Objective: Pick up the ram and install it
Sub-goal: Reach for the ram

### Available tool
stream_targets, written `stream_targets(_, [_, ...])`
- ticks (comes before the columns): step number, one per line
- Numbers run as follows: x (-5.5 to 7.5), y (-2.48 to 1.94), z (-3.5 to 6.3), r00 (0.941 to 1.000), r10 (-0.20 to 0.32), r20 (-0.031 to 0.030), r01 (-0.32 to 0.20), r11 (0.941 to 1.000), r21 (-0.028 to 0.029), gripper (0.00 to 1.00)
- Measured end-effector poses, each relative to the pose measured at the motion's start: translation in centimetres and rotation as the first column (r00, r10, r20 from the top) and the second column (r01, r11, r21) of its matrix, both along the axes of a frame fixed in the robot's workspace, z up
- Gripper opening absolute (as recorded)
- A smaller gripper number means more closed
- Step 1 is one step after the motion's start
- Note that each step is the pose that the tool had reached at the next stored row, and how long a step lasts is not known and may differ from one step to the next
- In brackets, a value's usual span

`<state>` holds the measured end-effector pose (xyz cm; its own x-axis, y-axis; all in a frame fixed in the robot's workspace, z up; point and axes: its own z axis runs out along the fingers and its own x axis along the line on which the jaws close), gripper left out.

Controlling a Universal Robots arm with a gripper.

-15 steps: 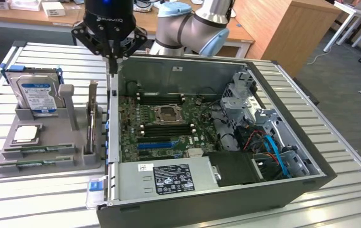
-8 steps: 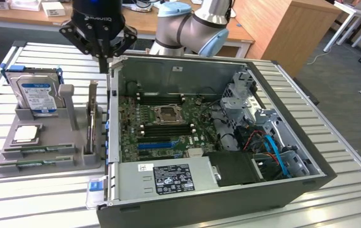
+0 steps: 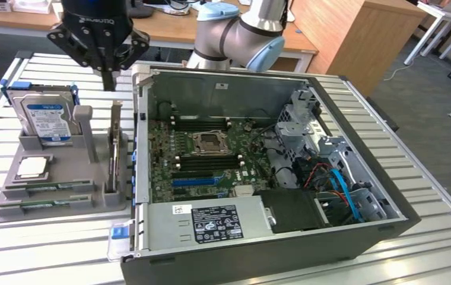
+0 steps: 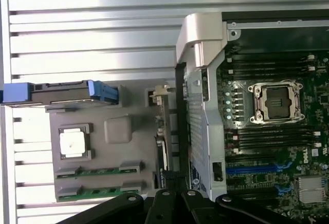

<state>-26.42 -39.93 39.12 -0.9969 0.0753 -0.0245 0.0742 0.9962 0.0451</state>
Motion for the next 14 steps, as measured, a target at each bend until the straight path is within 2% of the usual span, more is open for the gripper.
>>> stream_targets(9, [-2.6, -0.01, -0.01, 1.0, 0.0, -0.0001, 0.0, 1.0, 0.0, 0.11])
stream_targets(14, [-3.4, -0.01, -0.03, 1.0, 0.0, -0.0001, 0.0, 1.0, 0.0, 0.11])
